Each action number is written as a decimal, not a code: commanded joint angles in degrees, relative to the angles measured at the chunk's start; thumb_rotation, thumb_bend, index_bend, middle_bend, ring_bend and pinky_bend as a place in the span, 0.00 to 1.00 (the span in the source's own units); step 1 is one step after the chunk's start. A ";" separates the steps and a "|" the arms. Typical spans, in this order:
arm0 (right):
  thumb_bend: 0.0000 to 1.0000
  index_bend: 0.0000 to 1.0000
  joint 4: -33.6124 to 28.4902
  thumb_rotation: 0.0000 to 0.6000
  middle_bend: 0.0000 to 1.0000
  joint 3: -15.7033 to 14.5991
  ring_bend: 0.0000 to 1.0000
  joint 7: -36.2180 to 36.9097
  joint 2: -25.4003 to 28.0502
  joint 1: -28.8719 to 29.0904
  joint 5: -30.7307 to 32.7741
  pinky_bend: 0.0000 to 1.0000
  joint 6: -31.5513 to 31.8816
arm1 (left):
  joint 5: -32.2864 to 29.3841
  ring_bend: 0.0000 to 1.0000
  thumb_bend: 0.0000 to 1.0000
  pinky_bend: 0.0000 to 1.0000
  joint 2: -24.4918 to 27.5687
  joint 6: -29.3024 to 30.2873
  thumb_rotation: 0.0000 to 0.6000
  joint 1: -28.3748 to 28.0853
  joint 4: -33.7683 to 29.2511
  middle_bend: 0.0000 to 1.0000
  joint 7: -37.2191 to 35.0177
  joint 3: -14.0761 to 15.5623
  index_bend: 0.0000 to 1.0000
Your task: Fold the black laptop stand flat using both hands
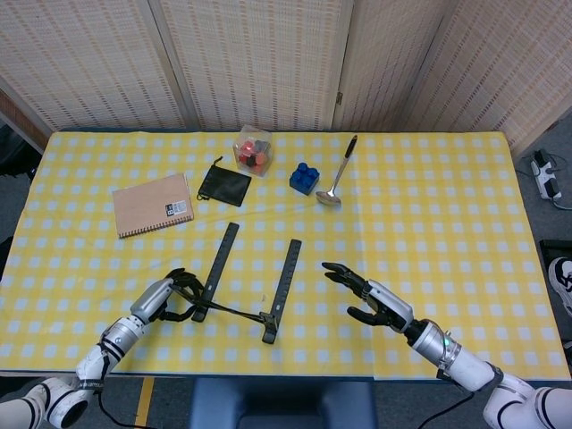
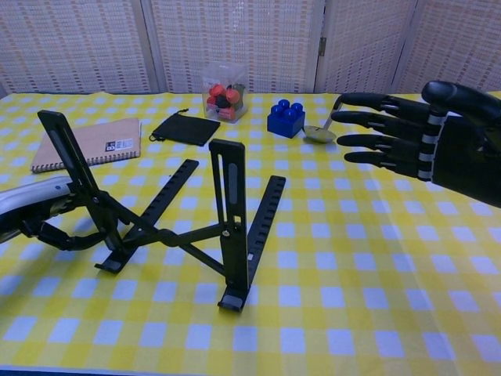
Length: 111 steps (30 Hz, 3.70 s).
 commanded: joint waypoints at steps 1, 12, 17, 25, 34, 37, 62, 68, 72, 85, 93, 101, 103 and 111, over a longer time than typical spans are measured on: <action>0.34 0.00 -0.01 0.45 0.02 -0.01 0.05 -0.01 -0.02 0.00 -0.06 0.00 0.02 | 0.08 0.19 0.59 0.04 -0.07 -0.09 1.00 -0.07 -0.03 0.36 0.00 0.03 0.57; 0.34 0.00 -0.09 0.45 0.02 0.01 0.05 -0.08 0.16 -0.19 0.21 0.00 0.02 | -0.32 0.21 0.59 0.05 -0.21 -0.38 1.00 0.16 0.15 0.36 0.25 -0.07 0.65; 0.34 0.00 -0.26 0.45 0.02 0.02 0.05 -0.27 0.29 -0.14 0.03 0.00 0.03 | -0.66 0.24 0.60 0.06 -0.38 -0.05 1.00 0.46 0.02 0.39 0.88 -0.32 0.73; 0.34 0.00 -0.24 0.45 0.02 -0.12 0.05 -1.66 0.47 -0.17 -0.25 0.00 -0.11 | -0.29 0.16 0.56 0.02 1.79 -1.40 1.00 0.32 -2.72 0.34 0.96 0.68 0.37; 0.34 0.00 -1.12 0.46 0.00 0.06 0.03 -14.79 1.20 -0.33 -0.74 0.00 -1.77 | -1.21 0.00 0.44 0.00 4.61 -0.63 1.00 1.03 -6.98 0.13 2.96 0.29 0.08; 0.34 0.00 -2.01 0.48 0.00 0.20 0.02 -19.14 1.24 0.07 -0.42 0.00 -3.55 | -1.53 0.00 0.43 0.00 5.70 0.13 1.00 1.52 -7.93 0.11 3.74 0.09 0.07; 0.34 0.00 -7.95 0.73 0.00 12.63 0.01 -47.22 -12.56 8.34 13.20 0.00 -20.23 | -6.88 0.00 0.43 0.00 14.60 5.81 1.00 6.42 -14.40 0.11 15.73 -3.69 0.08; 0.34 0.00 -5.55 0.86 0.00 16.26 0.01 -52.87 -17.16 8.53 18.68 0.00 -20.07 | -7.06 0.00 0.43 0.00 14.87 5.19 1.00 6.49 -13.53 0.11 14.94 -4.27 0.08; 0.34 0.00 -4.18 0.93 0.00 18.33 0.01 -55.82 -18.96 8.42 22.24 0.00 -19.89 | -6.71 0.00 0.43 0.00 14.83 4.67 1.00 6.39 -12.74 0.11 14.16 -4.40 0.08; 0.34 0.00 -3.23 0.98 0.00 22.53 0.01 -55.77 -17.20 4.65 29.90 0.00 -17.37 | -5.37 0.00 0.43 0.00 15.37 4.88 1.00 6.17 -12.06 0.11 13.52 -5.14 0.09; 0.34 0.00 -8.32 0.98 0.00 23.47 0.01 -53.37 -9.12 -2.12 27.17 0.00 -8.93 | -3.54 0.00 0.43 0.00 16.80 3.49 1.00 3.85 -13.64 0.11 16.66 -5.85 0.13; 0.34 0.01 -10.69 1.00 0.17 18.01 0.21 -65.90 -3.81 -3.57 13.43 0.05 -4.21 | -2.08 0.05 0.44 0.00 15.06 -1.29 1.00 -2.37 -9.53 0.16 25.84 -7.87 0.19; 0.34 0.07 -11.23 1.00 0.25 16.85 0.28 -69.46 -3.46 -3.18 11.69 0.11 -4.92 | -1.59 0.05 0.44 0.02 14.25 -2.98 1.00 -4.09 -7.97 0.16 28.57 -7.97 0.19; 0.34 0.32 -12.46 1.00 0.50 15.02 0.58 -82.34 -4.43 -0.31 10.35 0.39 -10.60 | 1.66 0.07 0.30 0.06 6.09 -4.14 1.00 -8.56 3.51 0.17 37.74 -7.21 0.12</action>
